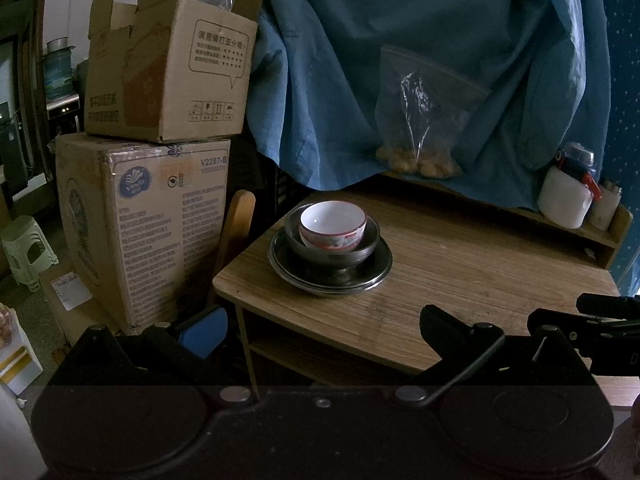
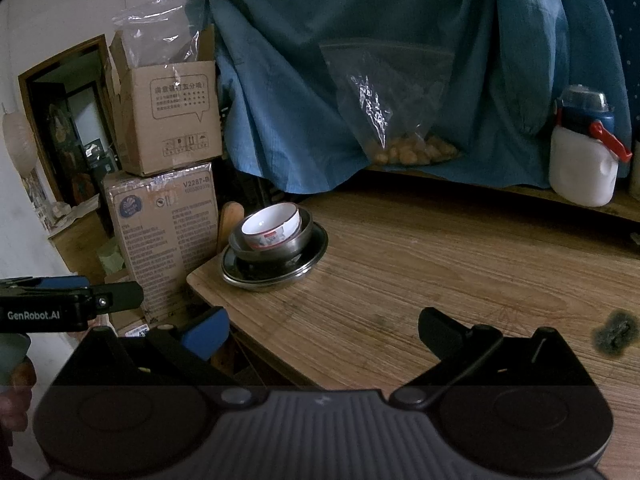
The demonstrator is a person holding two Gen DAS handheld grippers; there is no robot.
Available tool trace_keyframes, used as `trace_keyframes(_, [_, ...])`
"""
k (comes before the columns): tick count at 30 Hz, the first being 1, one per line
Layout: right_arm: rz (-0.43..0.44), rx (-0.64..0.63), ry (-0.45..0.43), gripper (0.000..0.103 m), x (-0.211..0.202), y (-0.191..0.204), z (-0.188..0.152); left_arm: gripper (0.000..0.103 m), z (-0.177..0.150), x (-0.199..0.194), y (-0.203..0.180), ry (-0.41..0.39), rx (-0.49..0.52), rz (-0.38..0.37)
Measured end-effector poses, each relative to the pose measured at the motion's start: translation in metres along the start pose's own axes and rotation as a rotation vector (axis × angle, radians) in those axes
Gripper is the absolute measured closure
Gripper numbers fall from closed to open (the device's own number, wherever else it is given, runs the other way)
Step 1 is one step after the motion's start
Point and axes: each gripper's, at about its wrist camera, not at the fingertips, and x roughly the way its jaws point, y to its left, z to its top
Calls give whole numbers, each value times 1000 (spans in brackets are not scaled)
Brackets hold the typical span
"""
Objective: Organize plates and bowls
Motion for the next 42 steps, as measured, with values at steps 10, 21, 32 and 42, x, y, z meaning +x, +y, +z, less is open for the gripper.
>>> trace_keyframes(10, [10, -2, 6, 0, 3, -3, 0, 1, 2, 5, 1, 7, 2, 4])
trace_keyframes(21, [17, 3, 8, 0, 7, -2, 1, 1, 3, 7, 2, 7, 5, 7])
trace_keyframes(32, [23, 6, 16, 0, 12, -1, 3, 1, 8, 13, 3, 18, 6, 15])
trace_keyframes(42, [10, 20, 33, 0, 17, -7, 6, 1, 17, 30, -4, 48, 19, -22])
